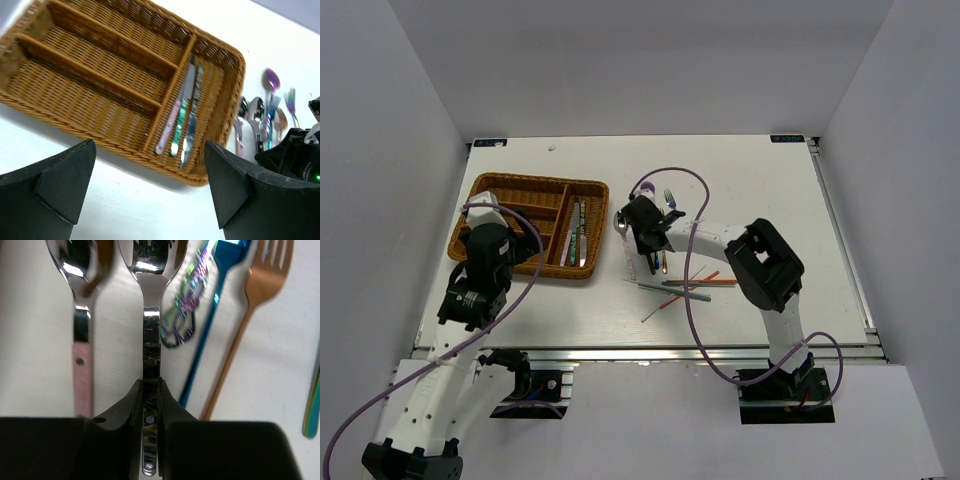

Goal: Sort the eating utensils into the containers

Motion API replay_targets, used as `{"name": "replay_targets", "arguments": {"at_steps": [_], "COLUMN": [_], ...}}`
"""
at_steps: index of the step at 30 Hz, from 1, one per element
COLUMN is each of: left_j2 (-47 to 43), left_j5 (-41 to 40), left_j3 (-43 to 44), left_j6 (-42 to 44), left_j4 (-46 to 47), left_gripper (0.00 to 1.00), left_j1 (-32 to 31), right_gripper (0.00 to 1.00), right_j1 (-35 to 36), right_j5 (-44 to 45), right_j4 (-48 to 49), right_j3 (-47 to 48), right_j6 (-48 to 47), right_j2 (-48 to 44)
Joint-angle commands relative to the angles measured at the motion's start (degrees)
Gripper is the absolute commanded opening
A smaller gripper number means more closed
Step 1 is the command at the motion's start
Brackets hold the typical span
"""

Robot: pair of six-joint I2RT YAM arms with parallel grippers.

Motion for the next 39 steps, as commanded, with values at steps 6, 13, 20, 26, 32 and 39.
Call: {"name": "replay_targets", "arguments": {"at_steps": [6, 13, 20, 26, 32, 39], "left_j2": [6.55, 16.47, 20.17, 21.84, 23.69, 22.02], "left_j5": [28.85, 45.33, 45.1, 44.04, 42.28, 27.28], "left_j3": [-0.6, -7.04, -8.27, -9.68, -8.2, -2.13], "left_j6": [-11.94, -27.24, -28.4, -27.61, -25.24, -21.72], "left_j4": [12.95, 38.55, 41.46, 41.64, 38.04, 24.87], "left_gripper": [0.98, 0.98, 0.96, 0.76, 0.17, 0.0], "left_j1": [-0.39, -1.53, -2.59, -3.12, -3.12, -2.94], "right_gripper": [0.0, 0.0, 0.0, 0.0, 0.0, 0.62], "right_j1": [0.39, 1.01, 2.24, 5.31, 7.6, 6.9], "right_j5": [1.53, -22.25, -32.31, -33.64, -31.79, -24.95], "right_j4": [4.93, 12.64, 19.43, 19.69, 18.55, 19.79], "right_j3": [-10.75, -18.04, -20.69, -17.97, -15.33, -18.91], "right_j6": [1.4, 2.37, 5.36, 5.62, 4.74, 4.83], "right_j2": [-20.5, -30.7, -33.44, -31.68, -29.49, -31.23]}}
